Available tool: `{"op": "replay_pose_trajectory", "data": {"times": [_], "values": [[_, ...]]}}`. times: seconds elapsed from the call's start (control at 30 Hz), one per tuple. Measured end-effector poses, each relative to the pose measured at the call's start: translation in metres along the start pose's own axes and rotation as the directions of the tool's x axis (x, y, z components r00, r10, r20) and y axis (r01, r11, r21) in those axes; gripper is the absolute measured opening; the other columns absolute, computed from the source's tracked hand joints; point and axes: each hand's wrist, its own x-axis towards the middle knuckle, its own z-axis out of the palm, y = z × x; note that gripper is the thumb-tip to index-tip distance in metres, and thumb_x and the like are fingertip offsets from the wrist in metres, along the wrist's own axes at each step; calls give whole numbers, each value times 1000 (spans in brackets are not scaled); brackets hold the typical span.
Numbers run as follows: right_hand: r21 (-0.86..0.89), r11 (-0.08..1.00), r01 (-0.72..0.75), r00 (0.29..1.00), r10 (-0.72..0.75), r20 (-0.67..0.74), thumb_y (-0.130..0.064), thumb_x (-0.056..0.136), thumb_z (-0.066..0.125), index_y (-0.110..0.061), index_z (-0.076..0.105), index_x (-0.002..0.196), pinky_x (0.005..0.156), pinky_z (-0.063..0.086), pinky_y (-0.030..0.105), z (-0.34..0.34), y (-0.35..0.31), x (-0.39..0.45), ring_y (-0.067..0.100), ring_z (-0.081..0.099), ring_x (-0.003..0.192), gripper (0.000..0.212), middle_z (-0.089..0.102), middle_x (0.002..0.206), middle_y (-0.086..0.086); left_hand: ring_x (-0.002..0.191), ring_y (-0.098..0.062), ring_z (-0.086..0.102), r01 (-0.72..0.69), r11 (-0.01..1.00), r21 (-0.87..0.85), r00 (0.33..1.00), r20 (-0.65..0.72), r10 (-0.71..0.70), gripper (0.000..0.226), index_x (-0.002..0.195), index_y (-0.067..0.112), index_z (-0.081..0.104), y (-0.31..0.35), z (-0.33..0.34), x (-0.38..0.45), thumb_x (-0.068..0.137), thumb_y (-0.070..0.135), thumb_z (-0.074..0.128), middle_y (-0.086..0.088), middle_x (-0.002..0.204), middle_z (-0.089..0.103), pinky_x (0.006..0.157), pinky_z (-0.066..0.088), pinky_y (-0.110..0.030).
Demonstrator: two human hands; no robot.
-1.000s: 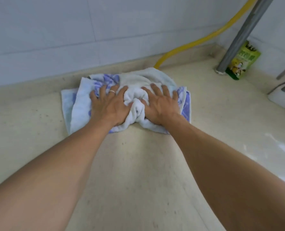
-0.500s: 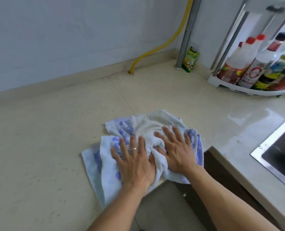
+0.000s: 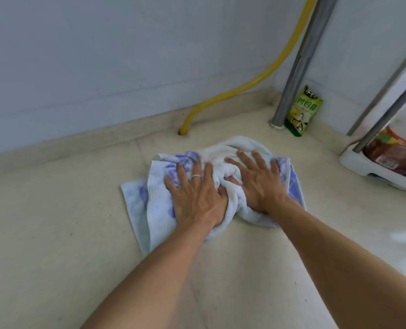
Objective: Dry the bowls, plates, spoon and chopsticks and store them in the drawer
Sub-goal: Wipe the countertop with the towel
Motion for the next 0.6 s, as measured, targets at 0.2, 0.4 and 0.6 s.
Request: {"op": "replay_pose_trajectory", "data": {"times": [0.2,0.4,0.6], "values": [[34,992,121,991,-119,-62,-63,99,31,-44,1,157,120,4,55,-11,38,123,20,-3,154,68,-1,167,-11,152,-33,-6,96,995,-10,992,-84,-97,62,158,31,7,20,-6,107,101,54,19,6,168,0,119,3,-61],[56,987,154,988,-153,-19,-80,81,18,-45,6,156,119,5,59,-12,40,128,25,2,153,84,3,168,-8,149,-32,10,78,996,-33,986,-145,-82,55,153,32,26,20,0,104,101,48,25,5,164,19,118,7,-57],[80,989,123,992,-121,-20,-79,85,15,-47,12,155,118,4,58,-3,53,-3,25,5,153,77,12,166,-9,149,-30,13,-19,1000,-2,996,-85,18,59,153,32,24,44,6,-12,98,52,29,7,163,21,118,11,-56]]}}
